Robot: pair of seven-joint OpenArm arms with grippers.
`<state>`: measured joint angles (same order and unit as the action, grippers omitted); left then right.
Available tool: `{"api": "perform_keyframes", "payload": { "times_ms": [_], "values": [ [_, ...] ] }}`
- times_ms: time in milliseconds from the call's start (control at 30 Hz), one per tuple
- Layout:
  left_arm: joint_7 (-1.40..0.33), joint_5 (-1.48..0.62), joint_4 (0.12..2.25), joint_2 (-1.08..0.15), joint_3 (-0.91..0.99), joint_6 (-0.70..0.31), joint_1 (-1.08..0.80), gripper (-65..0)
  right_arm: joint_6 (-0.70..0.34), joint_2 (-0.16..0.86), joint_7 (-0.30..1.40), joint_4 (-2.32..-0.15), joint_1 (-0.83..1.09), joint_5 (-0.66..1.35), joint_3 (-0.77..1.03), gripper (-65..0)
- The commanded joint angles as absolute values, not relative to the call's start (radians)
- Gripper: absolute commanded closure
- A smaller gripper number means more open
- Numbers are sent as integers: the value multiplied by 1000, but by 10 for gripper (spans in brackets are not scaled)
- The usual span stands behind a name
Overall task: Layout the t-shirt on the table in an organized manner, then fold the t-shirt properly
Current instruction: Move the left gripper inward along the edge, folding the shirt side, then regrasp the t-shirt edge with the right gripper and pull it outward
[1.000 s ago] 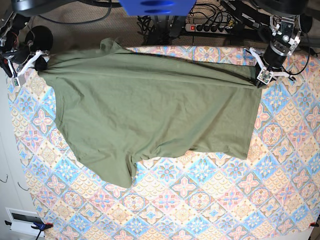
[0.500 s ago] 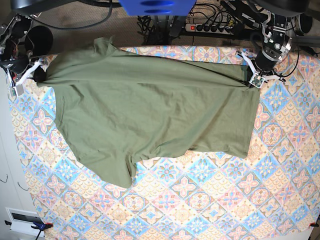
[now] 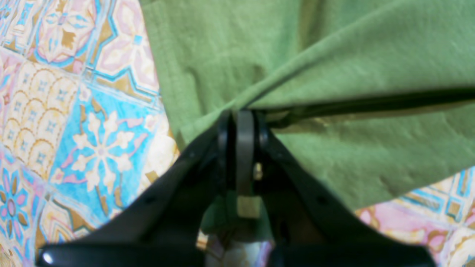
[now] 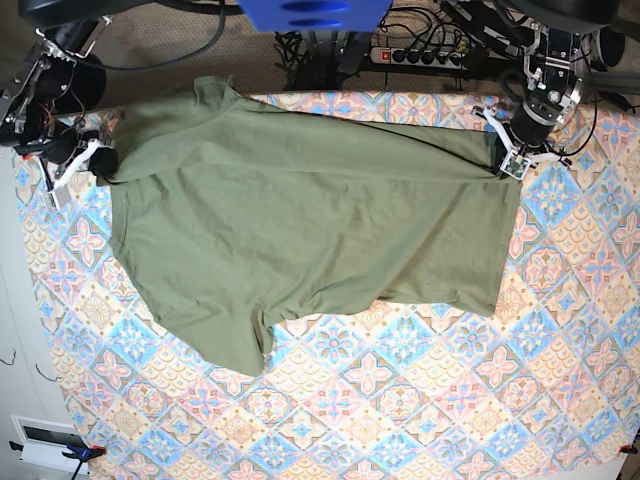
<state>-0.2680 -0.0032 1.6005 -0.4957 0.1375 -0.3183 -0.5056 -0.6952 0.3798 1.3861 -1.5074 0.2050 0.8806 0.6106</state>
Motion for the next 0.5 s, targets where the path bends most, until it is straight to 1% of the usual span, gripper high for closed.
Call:
{"api": "perform_keyframes", "payload": {
  "times_ms": [0,167,233,333,467],
  "values": [
    [-255,-8,1612,-510,145,-312,-507,0,-698,403,1366,-1529,209,905,638,-63],
    [-255,-8,1612,-512,151,-311,-509,0,-698,407,1369,-1532,295,905,763,-210],
    [-255,-8,1612,-513,151,-311,-509,0,-698,409,1376,-1543,325,905,803,-250],
    [-255,-8,1612,-513,151,-311,-509,0,-698,409,1379,-1595,386,906,839,-259],
    [-255,-8,1612,-513,151,-311,-509,0,-698,403,1372,-1672,490,908,834,-263]
  ]
}}
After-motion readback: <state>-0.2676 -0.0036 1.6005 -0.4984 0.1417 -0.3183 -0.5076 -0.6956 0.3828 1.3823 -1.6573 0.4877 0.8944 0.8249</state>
